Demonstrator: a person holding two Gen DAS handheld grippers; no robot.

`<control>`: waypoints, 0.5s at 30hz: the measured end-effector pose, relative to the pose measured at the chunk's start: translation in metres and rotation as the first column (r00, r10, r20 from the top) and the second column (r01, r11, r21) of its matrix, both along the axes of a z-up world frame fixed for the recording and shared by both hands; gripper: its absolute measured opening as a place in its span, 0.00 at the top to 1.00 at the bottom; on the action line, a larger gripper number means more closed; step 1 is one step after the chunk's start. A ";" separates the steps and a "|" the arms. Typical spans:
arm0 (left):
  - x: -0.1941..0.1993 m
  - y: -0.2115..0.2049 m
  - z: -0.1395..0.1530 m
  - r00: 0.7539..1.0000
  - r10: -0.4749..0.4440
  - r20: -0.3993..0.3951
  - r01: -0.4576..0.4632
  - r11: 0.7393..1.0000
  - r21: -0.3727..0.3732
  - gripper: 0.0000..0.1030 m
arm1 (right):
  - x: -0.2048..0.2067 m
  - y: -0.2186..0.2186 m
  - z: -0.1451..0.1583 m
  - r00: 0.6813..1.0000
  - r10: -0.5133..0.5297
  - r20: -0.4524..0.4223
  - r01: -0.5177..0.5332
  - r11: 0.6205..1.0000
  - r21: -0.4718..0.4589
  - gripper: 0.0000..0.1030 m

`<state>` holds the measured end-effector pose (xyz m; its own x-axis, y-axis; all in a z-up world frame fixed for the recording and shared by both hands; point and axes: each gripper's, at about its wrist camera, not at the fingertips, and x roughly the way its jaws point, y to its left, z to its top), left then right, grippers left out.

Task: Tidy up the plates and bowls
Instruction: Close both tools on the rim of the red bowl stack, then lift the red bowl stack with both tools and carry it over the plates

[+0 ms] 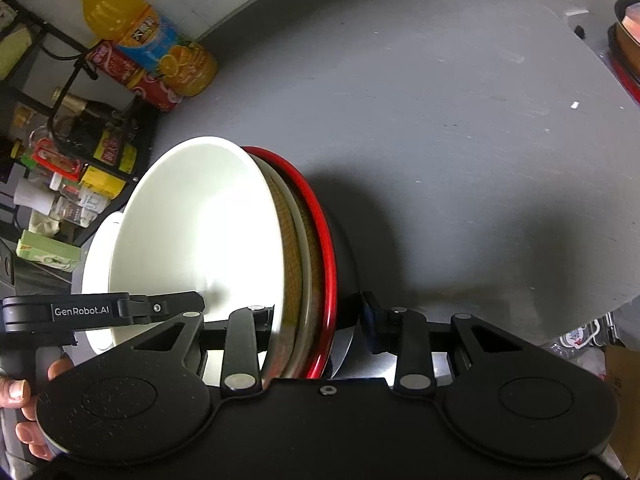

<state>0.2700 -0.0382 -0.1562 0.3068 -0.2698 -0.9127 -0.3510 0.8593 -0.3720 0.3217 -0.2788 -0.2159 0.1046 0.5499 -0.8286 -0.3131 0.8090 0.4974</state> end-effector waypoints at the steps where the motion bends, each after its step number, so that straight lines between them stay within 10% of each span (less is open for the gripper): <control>1: -0.002 -0.001 0.000 1.000 0.003 0.002 -0.003 1.000 0.009 0.76 | -0.001 0.002 0.002 1.000 0.002 0.003 -0.002 1.000 0.003 0.68; 15: -0.033 0.028 0.030 0.994 0.092 0.055 -0.093 0.995 0.023 0.76 | 0.002 0.046 0.041 0.993 0.102 0.065 -0.104 0.994 0.024 0.68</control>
<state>0.2370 -0.0107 -0.1262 0.3785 -0.2147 -0.9004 -0.4094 0.8336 -0.3709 0.3239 -0.2324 -0.1752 0.0982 0.5831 -0.8064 -0.4257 0.7571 0.4956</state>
